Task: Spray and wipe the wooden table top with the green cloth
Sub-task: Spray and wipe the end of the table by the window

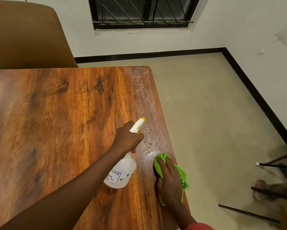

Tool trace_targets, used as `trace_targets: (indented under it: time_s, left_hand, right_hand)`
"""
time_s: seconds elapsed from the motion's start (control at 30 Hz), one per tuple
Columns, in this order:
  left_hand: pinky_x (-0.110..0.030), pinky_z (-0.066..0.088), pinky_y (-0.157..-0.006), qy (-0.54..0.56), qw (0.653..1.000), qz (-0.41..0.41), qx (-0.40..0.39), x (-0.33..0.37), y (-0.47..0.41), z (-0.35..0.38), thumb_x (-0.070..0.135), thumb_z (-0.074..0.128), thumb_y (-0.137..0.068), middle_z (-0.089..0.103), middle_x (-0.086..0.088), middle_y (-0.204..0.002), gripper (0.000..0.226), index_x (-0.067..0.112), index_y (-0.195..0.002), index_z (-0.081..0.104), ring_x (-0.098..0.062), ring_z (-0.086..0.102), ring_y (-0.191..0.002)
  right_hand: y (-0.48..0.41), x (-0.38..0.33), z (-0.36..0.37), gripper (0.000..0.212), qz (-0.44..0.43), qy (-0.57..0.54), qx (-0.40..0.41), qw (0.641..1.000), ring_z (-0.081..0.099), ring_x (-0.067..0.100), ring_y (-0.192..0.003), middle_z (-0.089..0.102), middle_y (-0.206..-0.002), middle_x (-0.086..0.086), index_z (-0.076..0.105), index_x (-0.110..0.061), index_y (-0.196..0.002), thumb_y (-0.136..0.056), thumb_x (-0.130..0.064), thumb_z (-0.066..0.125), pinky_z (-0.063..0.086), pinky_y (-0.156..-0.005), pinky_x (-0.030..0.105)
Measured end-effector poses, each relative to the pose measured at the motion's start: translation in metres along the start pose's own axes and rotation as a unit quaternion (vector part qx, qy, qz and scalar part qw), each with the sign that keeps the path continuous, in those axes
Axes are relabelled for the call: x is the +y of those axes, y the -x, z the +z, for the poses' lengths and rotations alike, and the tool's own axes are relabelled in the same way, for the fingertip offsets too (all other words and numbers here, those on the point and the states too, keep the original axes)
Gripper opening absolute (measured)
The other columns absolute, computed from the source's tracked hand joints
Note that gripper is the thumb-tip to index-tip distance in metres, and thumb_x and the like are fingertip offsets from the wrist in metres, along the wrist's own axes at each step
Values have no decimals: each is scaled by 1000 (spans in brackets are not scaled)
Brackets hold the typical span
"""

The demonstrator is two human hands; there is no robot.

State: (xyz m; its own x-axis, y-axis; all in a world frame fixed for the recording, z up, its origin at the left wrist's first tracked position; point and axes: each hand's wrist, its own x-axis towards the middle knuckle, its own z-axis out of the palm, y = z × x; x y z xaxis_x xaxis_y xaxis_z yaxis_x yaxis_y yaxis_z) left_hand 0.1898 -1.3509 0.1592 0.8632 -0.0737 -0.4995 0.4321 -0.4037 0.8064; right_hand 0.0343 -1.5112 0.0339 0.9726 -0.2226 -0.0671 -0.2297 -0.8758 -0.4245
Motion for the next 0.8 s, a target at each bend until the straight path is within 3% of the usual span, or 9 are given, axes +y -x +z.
trace_targets:
  time_s: [0.17, 0.33, 0.6, 0.73, 0.8]
  left_hand:
    - [-26, 41, -42, 13, 1000, 8, 10, 17, -13, -6, 4, 61, -79, 60, -13, -79, 16, 17, -87, 56, -27, 50, -42]
    - [-24, 41, -43, 19, 1000, 1, -6, 8, -19, -17, 11, 66, -80, 59, -12, -83, 26, 11, -104, 57, -22, 49, -37]
    - [-24, 39, -40, 16, 1000, -9, -3, -19, -20, -33, 9, 67, -78, 53, -13, -74, 23, 1, -95, 55, -18, 46, -34]
    - [-26, 41, -42, 27, 1000, -11, -5, -24, -20, -38, 9, 67, -79, 55, -16, -76, 24, 3, -99, 56, -19, 46, -34]
    - [-25, 41, -44, 34, 999, -10, 1, -24, -22, -42, 10, 68, -80, 58, -18, -81, 22, 9, -99, 57, -17, 47, -38]
  right_hand:
    - [-3, 2, -1, 58, 7, -1, 6, 1000, 41, 21, -133, 47, -143, 2, 55, -24, -134, -80, -32, 38, 34, -106, 44]
    - [-27, 3, 0, 61, 13, -17, 12, 1000, 34, 21, -137, 41, -147, 5, 50, -22, -138, -78, -27, 38, 28, -110, 39]
    - [-91, -25, 8, 60, 30, -37, 26, 999, 43, 32, -131, 46, -143, 15, 53, -13, -135, -75, -16, 51, 30, -108, 40]
    - [-67, -25, 8, 61, -38, -22, -19, 999, 43, 27, -132, 47, -143, 9, 53, -22, -136, -75, -14, 53, 28, -107, 37]
    - [-70, -15, 1, 62, -19, -33, -26, 999, 41, 26, -134, 44, -146, 6, 51, -25, -138, -76, -16, 50, 28, -107, 36]
